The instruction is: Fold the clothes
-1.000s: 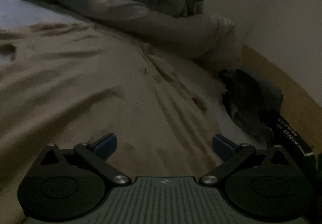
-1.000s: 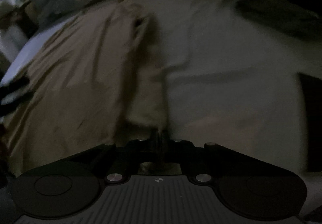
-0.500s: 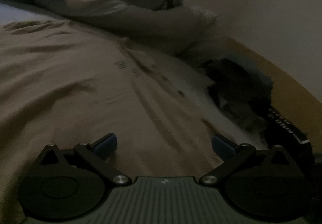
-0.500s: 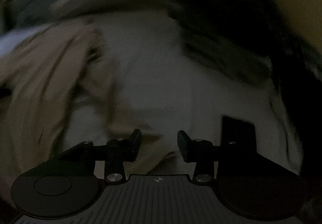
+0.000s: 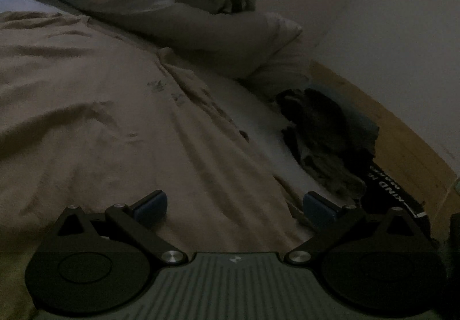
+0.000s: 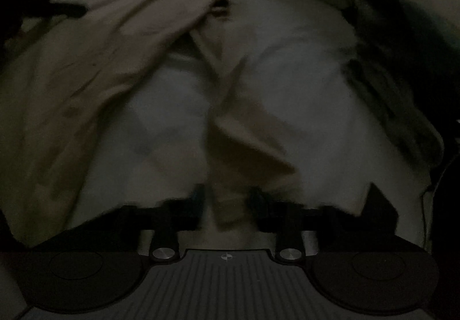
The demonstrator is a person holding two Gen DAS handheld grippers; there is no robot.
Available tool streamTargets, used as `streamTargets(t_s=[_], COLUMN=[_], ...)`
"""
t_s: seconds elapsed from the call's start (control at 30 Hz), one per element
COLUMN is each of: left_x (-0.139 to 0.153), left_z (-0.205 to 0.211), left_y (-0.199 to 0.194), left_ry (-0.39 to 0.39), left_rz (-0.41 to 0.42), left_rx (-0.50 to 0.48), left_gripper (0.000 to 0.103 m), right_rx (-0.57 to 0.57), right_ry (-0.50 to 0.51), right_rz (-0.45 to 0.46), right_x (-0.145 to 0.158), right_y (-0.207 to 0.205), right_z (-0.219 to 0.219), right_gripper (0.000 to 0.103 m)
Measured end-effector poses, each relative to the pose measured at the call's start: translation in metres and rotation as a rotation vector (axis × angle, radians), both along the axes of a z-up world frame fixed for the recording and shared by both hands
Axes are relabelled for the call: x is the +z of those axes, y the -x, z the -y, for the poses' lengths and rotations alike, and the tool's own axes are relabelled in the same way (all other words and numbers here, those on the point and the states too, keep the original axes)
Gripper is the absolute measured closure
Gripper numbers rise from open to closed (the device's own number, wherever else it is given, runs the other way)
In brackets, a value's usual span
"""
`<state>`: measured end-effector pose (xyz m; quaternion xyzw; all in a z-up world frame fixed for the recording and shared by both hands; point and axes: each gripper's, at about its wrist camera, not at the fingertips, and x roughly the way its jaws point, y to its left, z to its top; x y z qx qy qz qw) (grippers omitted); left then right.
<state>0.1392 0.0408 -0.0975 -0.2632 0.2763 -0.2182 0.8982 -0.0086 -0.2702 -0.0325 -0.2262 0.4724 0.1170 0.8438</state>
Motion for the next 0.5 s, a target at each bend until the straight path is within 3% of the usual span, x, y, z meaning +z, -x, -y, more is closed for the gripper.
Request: streamTargets(t_s=[0.27, 0.5], left_x=[-0.001, -0.001], left_z=[0.002, 0.003], left_y=[-0.001, -0.003], left_ry=[-0.042, -0.059], left_rz=[-0.003, -0.008], left_rx=[-0.004, -0.005], left_gripper=[0.0, 0.0], right_rx=[-0.301, -0.489], right_ry=[-0.252, -0.3], right_rz=[0.091, 0.157], right_x=[0.048, 0.068], right_y=[-0.029, -0.069], right_z=[0.082, 0.159], right_gripper=[0.1, 0.1])
